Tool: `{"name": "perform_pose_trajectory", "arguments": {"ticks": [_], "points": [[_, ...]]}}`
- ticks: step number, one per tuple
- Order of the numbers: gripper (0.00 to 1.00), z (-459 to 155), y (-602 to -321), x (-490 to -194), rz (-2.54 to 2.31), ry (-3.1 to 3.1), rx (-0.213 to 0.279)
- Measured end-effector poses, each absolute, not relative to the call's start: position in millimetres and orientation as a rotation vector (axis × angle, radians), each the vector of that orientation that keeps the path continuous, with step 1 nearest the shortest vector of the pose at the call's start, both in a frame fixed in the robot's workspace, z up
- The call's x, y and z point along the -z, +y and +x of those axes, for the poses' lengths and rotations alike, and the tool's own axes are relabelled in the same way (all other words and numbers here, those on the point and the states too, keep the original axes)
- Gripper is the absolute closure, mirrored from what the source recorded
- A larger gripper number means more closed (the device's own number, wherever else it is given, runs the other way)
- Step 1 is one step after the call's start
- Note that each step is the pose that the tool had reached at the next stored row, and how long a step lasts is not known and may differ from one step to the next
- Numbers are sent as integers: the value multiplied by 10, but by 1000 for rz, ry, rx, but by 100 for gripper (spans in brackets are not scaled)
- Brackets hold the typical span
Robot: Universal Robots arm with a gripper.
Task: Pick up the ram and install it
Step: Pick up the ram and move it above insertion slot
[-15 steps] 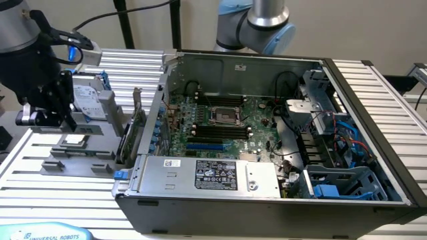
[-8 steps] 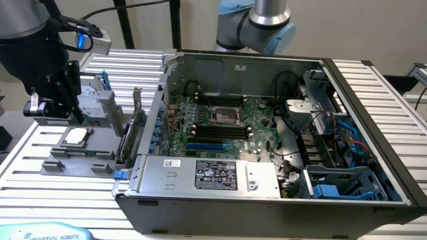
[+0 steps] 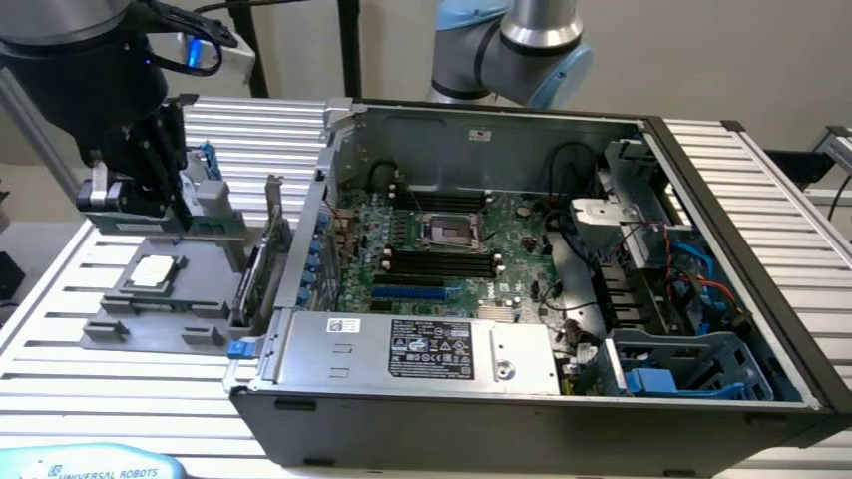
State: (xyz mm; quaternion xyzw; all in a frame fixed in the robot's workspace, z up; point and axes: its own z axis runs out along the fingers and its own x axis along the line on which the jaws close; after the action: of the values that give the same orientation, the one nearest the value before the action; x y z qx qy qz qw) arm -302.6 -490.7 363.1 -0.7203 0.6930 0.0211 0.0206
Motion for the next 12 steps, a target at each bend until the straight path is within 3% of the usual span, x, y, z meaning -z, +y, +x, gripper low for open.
{"name": "perform_pose_trajectory", "arguments": {"ticks": [12], "points": [[86, -2492, -4917, -3870, -2213, 2123, -112]]}}
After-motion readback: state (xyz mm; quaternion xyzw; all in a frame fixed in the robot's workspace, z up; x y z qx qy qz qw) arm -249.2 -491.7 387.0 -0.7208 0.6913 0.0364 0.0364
